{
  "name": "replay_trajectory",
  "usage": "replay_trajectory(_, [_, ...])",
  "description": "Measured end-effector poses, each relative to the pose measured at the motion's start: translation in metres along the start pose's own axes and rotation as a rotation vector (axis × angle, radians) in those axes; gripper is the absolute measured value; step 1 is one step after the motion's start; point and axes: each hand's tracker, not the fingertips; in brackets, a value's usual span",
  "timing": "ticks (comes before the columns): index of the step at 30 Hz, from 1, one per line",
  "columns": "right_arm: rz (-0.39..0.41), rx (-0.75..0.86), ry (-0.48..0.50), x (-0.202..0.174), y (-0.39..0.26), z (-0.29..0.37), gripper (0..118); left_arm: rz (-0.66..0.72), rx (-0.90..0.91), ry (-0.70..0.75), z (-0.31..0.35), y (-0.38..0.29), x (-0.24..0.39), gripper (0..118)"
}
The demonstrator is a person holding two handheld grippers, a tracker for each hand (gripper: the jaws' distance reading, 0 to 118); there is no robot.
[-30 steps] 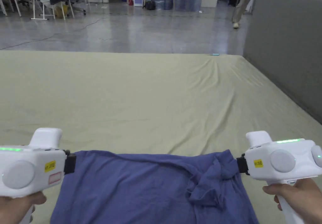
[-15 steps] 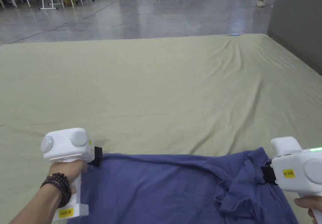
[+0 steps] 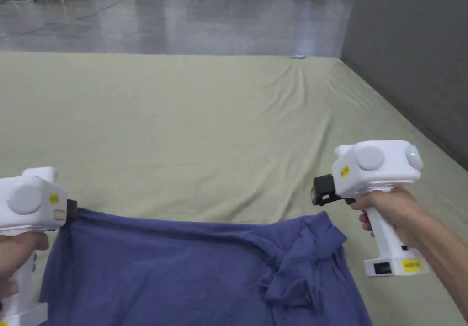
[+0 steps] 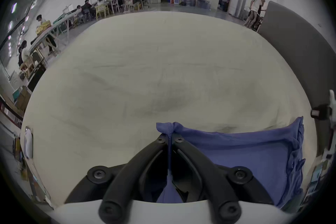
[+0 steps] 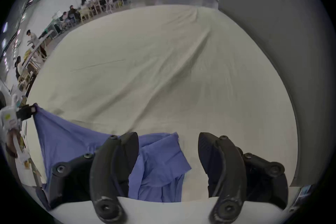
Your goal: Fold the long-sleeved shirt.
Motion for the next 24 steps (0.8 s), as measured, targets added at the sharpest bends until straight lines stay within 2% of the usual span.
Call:
replay_trajectory(3, [-0.005,-0.053,0.002,0.003,0.009,-0.029,67,-0.004,0.0,-0.013,0.001,-0.001,0.001,0])
replay_trajectory(6, [0.007,-0.108,-0.014,-0.004,0.01,-0.051,50,-0.002,0.001,-0.011,0.002,-0.003,0.002,0])
replay_trajectory(9, [0.02,-0.213,0.005,-0.012,0.003,-0.071,49,0.001,0.0,-0.014,0.005,-0.006,0.003,0])
replay_trajectory(10, [0.033,-0.208,0.0,-0.016,0.0,-0.074,43,-0.004,0.0,-0.015,0.005,-0.008,0.004,0])
replay_trajectory(11, [0.05,-0.198,-0.013,-0.02,-0.004,-0.076,16,-0.011,-0.001,-0.014,0.005,-0.008,0.005,0])
replay_trajectory(12, [0.045,-0.183,0.0,-0.022,-0.005,-0.075,4,-0.018,-0.003,-0.012,0.005,-0.008,0.006,0])
replay_trajectory(13, [0.007,-0.185,0.067,-0.025,-0.005,-0.073,3,-0.024,-0.004,-0.011,0.005,-0.01,0.007,0])
replay_trajectory(14, [0.027,-0.188,0.018,-0.033,-0.005,-0.072,3,-0.027,-0.004,-0.01,0.006,-0.011,0.008,0])
replay_trajectory(15, [0.127,-0.18,-0.041,-0.04,-0.007,-0.069,3,-0.027,-0.003,-0.01,0.006,-0.012,0.009,0])
replay_trajectory(16, [0.182,-0.182,-0.042,-0.043,-0.006,-0.069,3,-0.026,-0.003,-0.017,0.006,-0.011,0.008,0])
replay_trajectory(17, [0.131,-0.184,-0.035,-0.04,-0.003,-0.068,3,-0.026,-0.002,-0.022,0.008,-0.012,0.008,0])
replay_trajectory(19, [0.078,-0.165,-0.026,-0.036,0.0,-0.059,3,-0.033,0.004,-0.018,0.016,-0.013,0.009,0])
replay_trajectory(24, [0.05,0.005,0.084,-0.016,-0.013,0.016,3,-0.046,0.076,-0.06,0.066,-0.022,-0.003,0])
